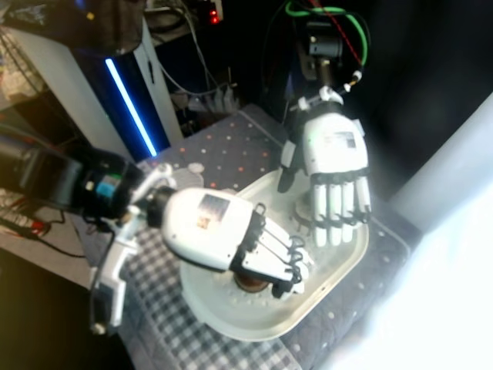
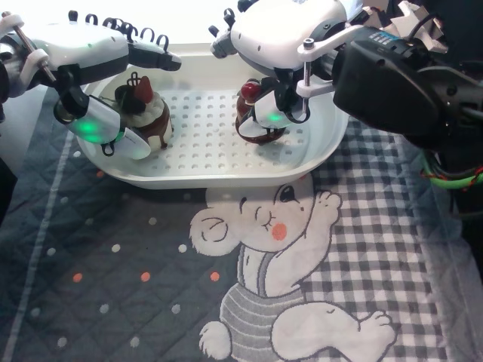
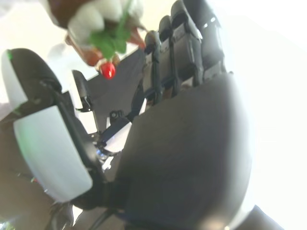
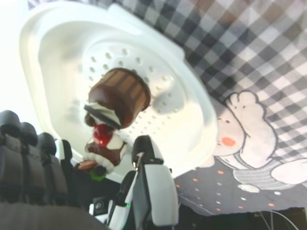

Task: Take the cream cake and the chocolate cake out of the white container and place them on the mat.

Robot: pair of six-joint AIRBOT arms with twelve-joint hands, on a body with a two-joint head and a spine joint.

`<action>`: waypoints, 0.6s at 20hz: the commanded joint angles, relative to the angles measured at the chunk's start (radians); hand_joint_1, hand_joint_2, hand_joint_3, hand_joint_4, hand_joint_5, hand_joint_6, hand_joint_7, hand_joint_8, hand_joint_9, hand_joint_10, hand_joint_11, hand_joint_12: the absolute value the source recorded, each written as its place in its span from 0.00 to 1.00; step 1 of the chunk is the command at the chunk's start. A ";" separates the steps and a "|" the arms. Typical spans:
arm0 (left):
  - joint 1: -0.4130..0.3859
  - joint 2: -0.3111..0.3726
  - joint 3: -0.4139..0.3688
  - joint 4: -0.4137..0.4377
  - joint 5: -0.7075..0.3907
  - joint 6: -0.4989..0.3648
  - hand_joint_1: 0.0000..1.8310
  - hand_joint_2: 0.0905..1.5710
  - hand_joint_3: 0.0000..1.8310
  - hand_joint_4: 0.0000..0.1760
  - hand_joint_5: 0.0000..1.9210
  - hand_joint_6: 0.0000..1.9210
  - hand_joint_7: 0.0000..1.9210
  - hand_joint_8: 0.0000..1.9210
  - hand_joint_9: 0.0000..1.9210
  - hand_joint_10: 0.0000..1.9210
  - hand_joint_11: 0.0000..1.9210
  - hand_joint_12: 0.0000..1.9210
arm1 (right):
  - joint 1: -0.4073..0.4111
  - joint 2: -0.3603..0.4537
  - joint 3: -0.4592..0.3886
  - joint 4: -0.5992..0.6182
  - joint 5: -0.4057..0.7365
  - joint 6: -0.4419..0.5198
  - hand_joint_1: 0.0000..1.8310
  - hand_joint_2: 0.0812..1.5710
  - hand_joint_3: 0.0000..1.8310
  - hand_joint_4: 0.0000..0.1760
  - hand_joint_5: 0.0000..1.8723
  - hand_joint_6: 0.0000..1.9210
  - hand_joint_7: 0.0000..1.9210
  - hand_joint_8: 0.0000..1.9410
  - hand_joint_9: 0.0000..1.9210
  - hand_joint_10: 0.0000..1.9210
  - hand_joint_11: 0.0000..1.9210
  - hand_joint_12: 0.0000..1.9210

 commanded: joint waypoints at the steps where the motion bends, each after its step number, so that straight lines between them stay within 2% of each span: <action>1: -0.002 -0.005 0.004 -0.003 -0.102 0.001 0.53 0.57 0.01 0.00 0.19 0.01 0.19 0.01 0.19 0.02 0.00 0.63 | 0.012 -0.002 0.005 -0.011 0.095 -0.007 0.53 0.58 0.01 0.00 0.32 0.01 0.32 0.01 0.32 0.06 0.03 0.76; 2: -0.001 -0.007 0.006 -0.005 -0.100 0.001 0.54 0.61 0.02 0.00 0.22 0.02 0.22 0.02 0.22 0.03 0.00 0.66 | 0.012 -0.002 0.005 -0.011 0.094 -0.007 0.58 0.62 0.01 0.00 0.40 0.02 0.40 0.02 0.35 0.17 0.09 0.80; 3: 0.000 -0.008 0.009 -0.007 -0.099 0.001 0.58 0.66 0.01 0.00 0.29 0.03 0.27 0.02 0.27 0.05 0.00 0.73 | 0.012 -0.003 0.005 -0.011 0.094 -0.007 0.63 0.67 0.00 0.00 0.50 0.40 0.48 0.06 0.36 0.41 0.20 0.87; 4: 0.001 -0.011 0.012 -0.007 -0.099 0.001 0.60 0.72 0.01 0.00 0.35 0.04 0.35 0.03 0.33 0.08 0.04 0.76 | 0.012 -0.003 0.005 -0.011 0.094 -0.007 0.65 0.71 0.00 0.00 0.50 0.49 0.47 0.51 0.38 0.46 0.24 0.85; 5: 0.002 -0.013 0.014 -0.007 -0.098 0.001 0.62 0.75 0.00 0.00 0.40 0.03 0.43 0.04 0.39 0.17 0.13 0.78 | 0.012 -0.003 0.005 -0.011 0.094 -0.007 0.72 0.73 0.00 0.00 0.46 0.55 0.43 0.59 0.40 0.72 0.25 0.85; 6: 0.004 -0.016 0.017 -0.007 -0.098 0.001 0.71 0.74 0.02 0.00 0.36 0.54 0.44 0.49 0.43 0.62 0.23 0.76 | 0.012 -0.003 0.005 -0.011 0.094 -0.007 0.73 0.75 0.00 0.00 0.46 0.59 0.40 0.62 0.37 0.79 0.24 0.85; 7: 0.005 -0.017 0.018 -0.008 -0.098 0.001 0.72 0.77 0.01 0.00 0.33 0.66 0.39 0.66 0.38 0.78 0.25 0.81 | 0.012 -0.003 0.005 -0.011 0.094 -0.007 0.73 0.75 0.00 0.00 0.46 0.61 0.40 0.60 0.37 0.80 0.24 0.83; 8: 0.006 -0.017 0.018 -0.008 -0.098 0.001 0.73 0.78 0.00 0.00 0.34 0.70 0.38 0.70 0.37 0.81 0.24 0.81 | 0.012 -0.003 0.005 -0.011 0.095 -0.007 0.74 0.75 0.00 0.00 0.47 0.59 0.41 0.59 0.38 0.79 0.26 0.83; 10: 0.008 -0.017 0.018 -0.013 -0.103 0.001 0.72 0.79 0.00 0.00 0.37 0.70 0.34 0.72 0.35 0.83 0.23 0.84 | 0.012 -0.002 0.004 -0.010 0.096 -0.007 0.74 0.74 0.00 0.00 0.47 0.52 0.42 0.62 0.40 0.79 0.31 0.86; 12: 0.010 -0.016 0.018 -0.021 -0.111 0.001 0.72 0.79 0.00 0.00 0.36 0.74 0.34 0.70 0.36 0.82 0.22 0.79 | 0.012 0.001 0.001 -0.010 0.102 -0.007 0.74 0.73 0.00 0.00 0.46 0.54 0.43 0.59 0.42 0.77 0.32 0.83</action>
